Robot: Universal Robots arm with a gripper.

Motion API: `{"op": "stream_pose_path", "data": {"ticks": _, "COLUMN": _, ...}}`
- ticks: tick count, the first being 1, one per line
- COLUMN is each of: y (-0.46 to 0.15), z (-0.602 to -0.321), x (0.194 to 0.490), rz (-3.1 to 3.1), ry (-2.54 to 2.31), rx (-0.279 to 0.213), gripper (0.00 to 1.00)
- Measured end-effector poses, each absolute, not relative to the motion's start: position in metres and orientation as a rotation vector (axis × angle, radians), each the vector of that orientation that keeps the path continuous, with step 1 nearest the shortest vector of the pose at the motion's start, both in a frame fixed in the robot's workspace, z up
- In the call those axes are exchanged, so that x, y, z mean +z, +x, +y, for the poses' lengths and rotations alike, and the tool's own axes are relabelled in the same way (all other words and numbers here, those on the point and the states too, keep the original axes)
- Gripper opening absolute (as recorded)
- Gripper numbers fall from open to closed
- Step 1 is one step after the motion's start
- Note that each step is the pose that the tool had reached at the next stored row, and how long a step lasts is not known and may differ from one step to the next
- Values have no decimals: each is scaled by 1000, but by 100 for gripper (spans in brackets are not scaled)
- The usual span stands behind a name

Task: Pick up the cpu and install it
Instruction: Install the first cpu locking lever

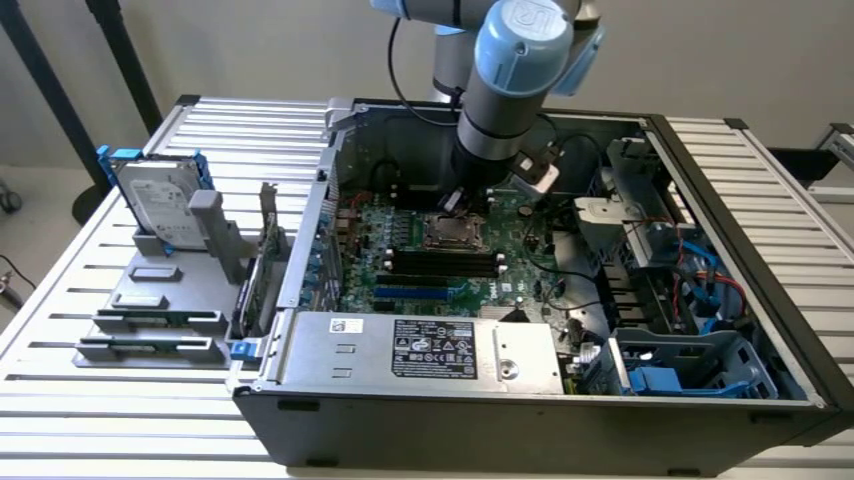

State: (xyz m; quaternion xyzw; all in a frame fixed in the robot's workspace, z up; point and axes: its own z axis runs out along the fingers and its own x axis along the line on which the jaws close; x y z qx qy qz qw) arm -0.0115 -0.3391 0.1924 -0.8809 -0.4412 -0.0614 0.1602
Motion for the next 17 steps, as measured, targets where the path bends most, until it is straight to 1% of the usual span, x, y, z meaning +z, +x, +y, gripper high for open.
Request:
{"op": "stream_pose_path", "data": {"ticks": 5, "y": -11, "z": -342, "x": 196, "rz": -1257, "ry": -2513, "rx": -169, "gripper": 11}}
{"op": "stream_pose_path", "data": {"ticks": 17, "y": -12, "z": -365, "x": 210, "rz": -1253, "ry": -2507, "rx": -168, "gripper": 11}}
